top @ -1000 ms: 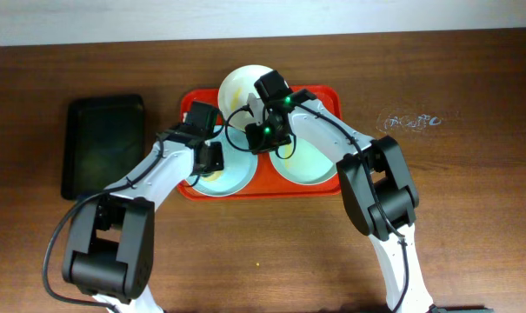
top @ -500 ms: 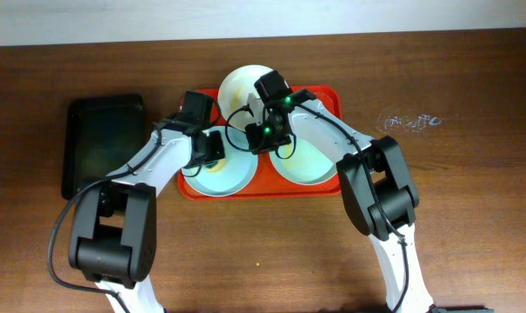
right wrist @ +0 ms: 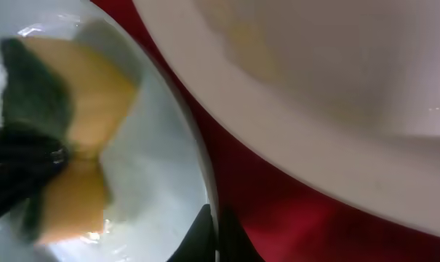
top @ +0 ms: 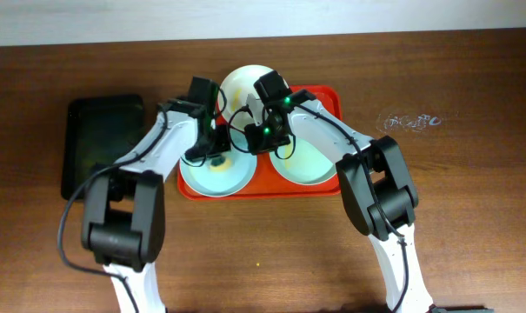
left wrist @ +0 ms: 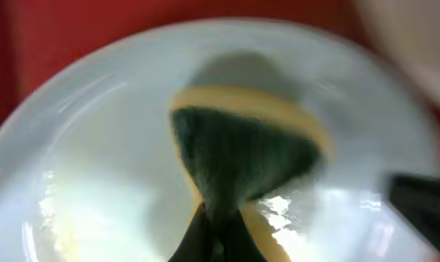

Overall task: Clean dirty plates on tray and stack at the side
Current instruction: 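Scrub the left blue plate with the sponge in the left gripper, then lift the blue plate with the right gripper and place it right of tray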

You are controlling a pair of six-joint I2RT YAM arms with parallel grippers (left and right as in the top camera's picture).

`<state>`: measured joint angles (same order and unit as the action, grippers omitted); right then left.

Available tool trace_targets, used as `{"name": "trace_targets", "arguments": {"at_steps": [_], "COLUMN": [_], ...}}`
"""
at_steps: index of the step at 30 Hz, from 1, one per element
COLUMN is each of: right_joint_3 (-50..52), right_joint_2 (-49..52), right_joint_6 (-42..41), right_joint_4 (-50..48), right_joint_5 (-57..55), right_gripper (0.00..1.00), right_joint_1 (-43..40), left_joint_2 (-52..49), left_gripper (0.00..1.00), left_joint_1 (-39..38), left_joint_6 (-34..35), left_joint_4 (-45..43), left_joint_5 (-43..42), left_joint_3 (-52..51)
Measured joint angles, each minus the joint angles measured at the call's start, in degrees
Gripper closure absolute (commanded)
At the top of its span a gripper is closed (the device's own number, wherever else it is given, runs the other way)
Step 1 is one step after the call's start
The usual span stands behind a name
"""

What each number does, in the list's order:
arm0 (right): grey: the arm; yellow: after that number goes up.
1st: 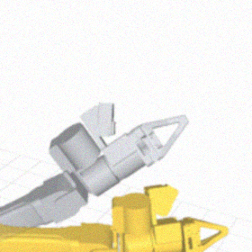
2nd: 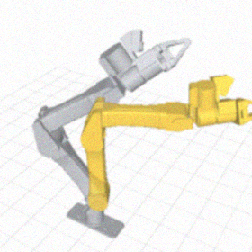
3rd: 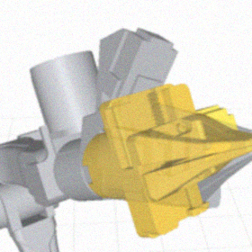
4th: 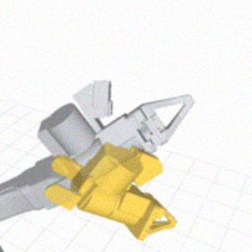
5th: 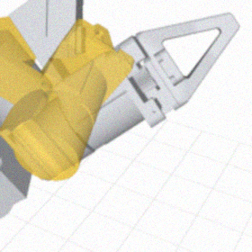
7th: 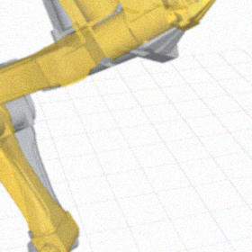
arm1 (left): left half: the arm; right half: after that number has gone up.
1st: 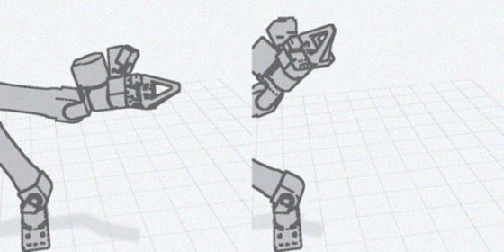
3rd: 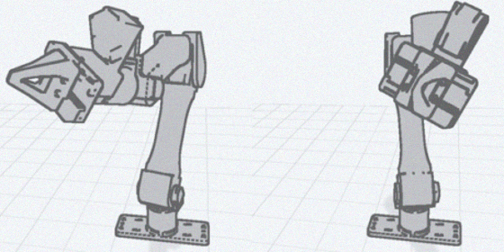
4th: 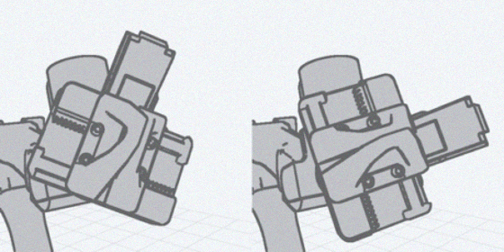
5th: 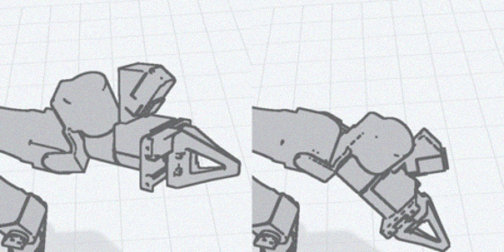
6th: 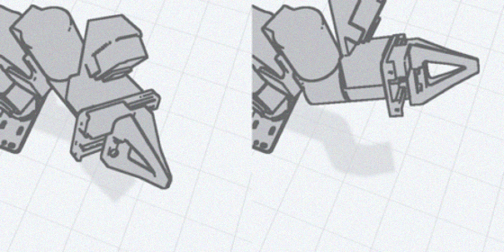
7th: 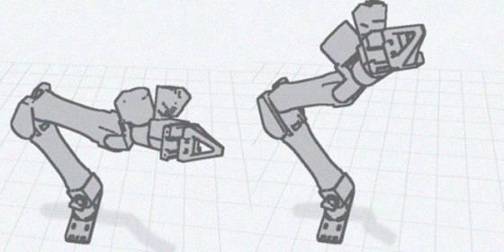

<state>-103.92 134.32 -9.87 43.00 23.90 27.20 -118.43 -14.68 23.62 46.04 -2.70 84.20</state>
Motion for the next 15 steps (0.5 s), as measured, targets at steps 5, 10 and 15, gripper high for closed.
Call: {"name": "trace_targets", "arguments": {"at_steps": [5,10,15], "right_joint_3": [0.0,0.0,-8.5], "right_joint_2": [0.0,0.0,-5.4], "right_joint_6": [0.0,0.0,1.2], "right_joint_4": [-0.2,-0.2,16.0], "right_joint_5": [0.2,0.5,-25.2], "right_gripper": [0.96,0.96,0.96], "right_joint_1": [0.1,0.2,4.2], "left_joint_2": [-0.3,-0.3,14.1], "left_gripper": [1.00,1.00,1.00], "left_joint_1": [-0.5,-0.3,10.2], "left_joint_6": [1.1,4.3,6.6], "left_joint_4": [11.0,19.1,16.0], "left_joint_5": [23.5,26.6,18.4], "left_joint_3": [0.3,9.1,12.8]}}
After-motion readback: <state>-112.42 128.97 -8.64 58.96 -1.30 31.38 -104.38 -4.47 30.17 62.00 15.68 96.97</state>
